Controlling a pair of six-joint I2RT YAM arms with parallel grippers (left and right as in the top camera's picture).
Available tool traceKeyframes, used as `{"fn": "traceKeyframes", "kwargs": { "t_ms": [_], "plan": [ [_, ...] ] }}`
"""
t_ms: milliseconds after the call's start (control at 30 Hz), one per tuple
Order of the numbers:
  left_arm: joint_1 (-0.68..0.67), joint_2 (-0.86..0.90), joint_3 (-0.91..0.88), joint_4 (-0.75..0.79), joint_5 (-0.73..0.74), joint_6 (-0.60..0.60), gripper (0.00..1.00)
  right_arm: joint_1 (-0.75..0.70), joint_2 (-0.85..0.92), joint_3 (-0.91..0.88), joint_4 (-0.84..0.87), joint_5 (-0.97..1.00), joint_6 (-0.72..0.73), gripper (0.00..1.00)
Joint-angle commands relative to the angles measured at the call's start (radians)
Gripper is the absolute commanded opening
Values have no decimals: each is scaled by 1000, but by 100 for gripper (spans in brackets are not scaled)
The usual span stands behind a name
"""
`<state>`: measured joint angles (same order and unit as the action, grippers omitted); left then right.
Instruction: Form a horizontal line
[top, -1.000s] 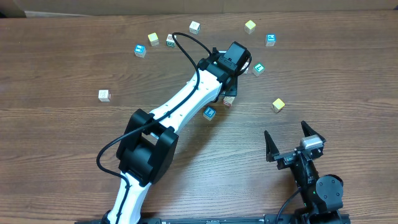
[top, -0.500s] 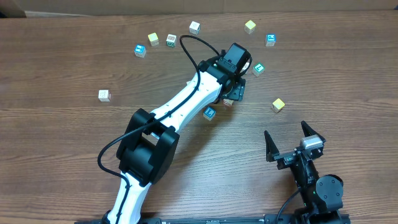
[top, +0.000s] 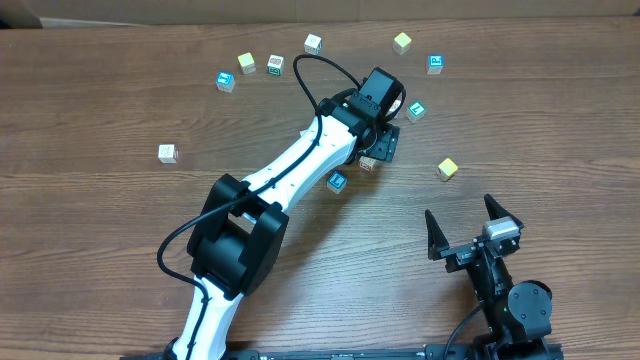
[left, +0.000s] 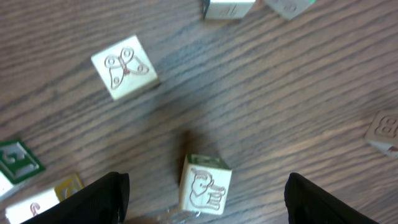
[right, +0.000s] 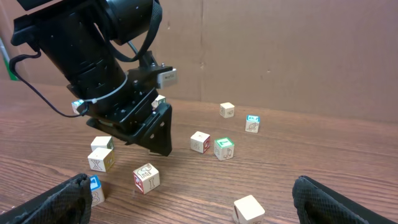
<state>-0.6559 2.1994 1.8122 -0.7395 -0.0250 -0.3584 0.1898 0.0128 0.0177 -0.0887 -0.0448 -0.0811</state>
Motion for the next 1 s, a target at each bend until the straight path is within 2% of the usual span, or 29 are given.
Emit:
{"fn": "traceKeyframes", "kwargs": {
  "t_ms": [0, 167, 333, 467, 667, 967],
  "plan": [
    [-6, 6, -10, 14, 3, 23, 79, -1, -11, -10, 7, 2, 6, 100],
    [43, 5, 42, 2, -26, 72, 79, -1, -11, -10, 7, 2, 5, 100],
    [166, 5, 239, -72, -26, 76, 80, -1, -11, -10, 7, 2, 5, 100],
    [270, 5, 338, -21, -27, 123, 83, -1, -11, -10, 7, 2, 6, 100],
    [410, 5, 319, 126, -26, 187, 80, -1, -11, -10, 7, 2, 5, 100],
    [520, 55, 275, 198, 82, 351, 84, -1, -11, -10, 7, 2, 6, 100]
  ]
}}
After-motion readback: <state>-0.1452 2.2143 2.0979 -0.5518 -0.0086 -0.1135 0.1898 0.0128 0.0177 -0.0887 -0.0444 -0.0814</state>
